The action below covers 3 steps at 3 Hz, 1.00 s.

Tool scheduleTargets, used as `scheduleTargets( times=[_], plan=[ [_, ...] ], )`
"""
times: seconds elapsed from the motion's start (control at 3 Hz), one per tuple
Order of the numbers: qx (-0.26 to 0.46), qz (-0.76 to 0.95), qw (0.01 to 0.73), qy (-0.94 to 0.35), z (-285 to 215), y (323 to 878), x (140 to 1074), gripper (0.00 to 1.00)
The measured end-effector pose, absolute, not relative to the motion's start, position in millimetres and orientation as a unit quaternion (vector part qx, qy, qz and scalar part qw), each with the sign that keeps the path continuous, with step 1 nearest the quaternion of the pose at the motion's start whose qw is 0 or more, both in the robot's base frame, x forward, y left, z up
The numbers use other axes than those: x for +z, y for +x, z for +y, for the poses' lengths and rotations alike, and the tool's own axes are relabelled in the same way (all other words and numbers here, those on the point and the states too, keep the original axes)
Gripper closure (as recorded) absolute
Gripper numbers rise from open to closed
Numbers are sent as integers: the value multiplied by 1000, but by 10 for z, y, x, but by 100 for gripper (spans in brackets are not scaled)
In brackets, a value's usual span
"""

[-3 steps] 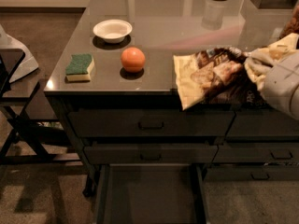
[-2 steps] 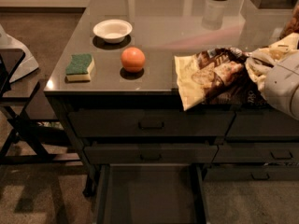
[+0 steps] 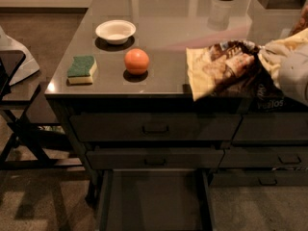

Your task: Pick brown chip bag from bottom drawer and place on counter

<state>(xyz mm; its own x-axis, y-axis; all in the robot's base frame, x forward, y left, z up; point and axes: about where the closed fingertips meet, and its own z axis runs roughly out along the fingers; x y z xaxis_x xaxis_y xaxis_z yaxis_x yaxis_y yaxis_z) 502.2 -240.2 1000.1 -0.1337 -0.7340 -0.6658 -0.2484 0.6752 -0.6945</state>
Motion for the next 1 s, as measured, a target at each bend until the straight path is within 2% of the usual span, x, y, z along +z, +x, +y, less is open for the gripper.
scheduleTargets(
  times=[0.67,1.0],
  plan=[
    [-184,748,554,-316,-2629,5724,9877,100],
    [-168,757,546,-315,-2521,6109,9744,100]
  ],
)
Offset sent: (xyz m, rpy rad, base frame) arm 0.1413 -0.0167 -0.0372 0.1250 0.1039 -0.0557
